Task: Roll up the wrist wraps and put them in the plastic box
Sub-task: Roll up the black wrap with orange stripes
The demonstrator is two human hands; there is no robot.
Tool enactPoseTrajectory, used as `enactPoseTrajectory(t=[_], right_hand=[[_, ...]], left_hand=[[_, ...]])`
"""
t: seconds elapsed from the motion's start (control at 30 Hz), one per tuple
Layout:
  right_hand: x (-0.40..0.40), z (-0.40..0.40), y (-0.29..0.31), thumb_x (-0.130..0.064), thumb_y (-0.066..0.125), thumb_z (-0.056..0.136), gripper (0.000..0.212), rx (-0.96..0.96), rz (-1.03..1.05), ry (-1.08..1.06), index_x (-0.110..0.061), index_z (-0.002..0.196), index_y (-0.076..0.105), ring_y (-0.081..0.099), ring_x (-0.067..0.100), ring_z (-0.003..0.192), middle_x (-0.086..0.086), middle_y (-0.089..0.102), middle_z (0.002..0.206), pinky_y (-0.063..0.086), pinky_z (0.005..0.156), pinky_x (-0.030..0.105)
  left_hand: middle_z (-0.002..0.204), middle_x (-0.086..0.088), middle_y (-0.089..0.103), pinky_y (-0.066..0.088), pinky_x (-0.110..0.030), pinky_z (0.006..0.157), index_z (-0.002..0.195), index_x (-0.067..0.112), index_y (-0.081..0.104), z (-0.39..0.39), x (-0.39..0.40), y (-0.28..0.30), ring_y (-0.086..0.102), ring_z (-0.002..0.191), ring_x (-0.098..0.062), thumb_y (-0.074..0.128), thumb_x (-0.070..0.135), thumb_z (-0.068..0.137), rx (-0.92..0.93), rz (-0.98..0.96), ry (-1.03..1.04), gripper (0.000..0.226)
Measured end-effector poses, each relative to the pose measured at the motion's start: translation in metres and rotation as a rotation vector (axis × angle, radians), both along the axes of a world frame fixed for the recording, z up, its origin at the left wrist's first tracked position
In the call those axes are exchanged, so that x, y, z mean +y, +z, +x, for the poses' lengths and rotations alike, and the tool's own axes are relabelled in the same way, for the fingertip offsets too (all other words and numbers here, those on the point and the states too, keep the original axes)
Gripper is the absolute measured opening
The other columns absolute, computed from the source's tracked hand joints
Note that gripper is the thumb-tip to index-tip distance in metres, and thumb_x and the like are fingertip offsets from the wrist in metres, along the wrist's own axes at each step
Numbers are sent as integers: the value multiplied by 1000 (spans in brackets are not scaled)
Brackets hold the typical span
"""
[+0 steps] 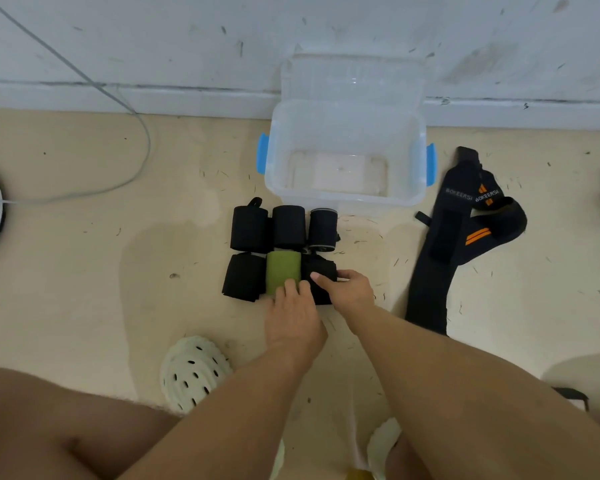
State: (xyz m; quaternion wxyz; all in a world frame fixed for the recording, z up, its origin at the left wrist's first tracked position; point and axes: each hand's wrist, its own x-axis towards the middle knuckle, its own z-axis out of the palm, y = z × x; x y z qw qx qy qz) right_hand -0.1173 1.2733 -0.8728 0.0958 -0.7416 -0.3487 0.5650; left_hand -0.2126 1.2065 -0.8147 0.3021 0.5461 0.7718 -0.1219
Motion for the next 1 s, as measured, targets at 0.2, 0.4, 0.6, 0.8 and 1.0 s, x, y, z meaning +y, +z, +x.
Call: enactPoseTrajectory(t=[0.2,0.4,0.6,0.8,1.0], right_hand=[[7,35,14,-48,62,100,48,-187,72,-28,-18,137,58,59,12,88,0,65,113,44,76,29],[-16,117,6,-25,65,93,83,-647,-85,128,-18,161,19,29,39,148,17,31,161,27,123,54],[-39,128,0,-40,61,92,84,-653,-99,271,-12,158,19,37,41,142,21,42,153,28,122,54],[-21,111,66,-40,73,83,83,-375,275,-89,-21,153,32,59,34,117,5,47,132,51,92,44],[-18,113,165,-32,77,78,75,-273,669,-186,-34,144,41,65,19,107,-9,43,139,55,91,41]], left_hand=[[161,-7,28,39,-39,114,151,17,37,13,6,4,40,141,-26,63,20,95,-182,24,45,62],[162,-6,27,40,-39,112,149,16,42,30,5,9,42,137,-26,58,18,96,-216,3,-3,56],[154,-2,36,44,-36,105,146,17,47,36,1,11,46,131,-23,58,19,98,-273,-18,-52,49],[141,-1,54,49,-36,100,141,19,53,30,16,32,57,124,-21,56,24,102,-399,-22,-54,40],[128,-5,65,50,-36,96,135,12,56,49,57,115,63,114,-24,46,52,107,-920,-88,567,50]])
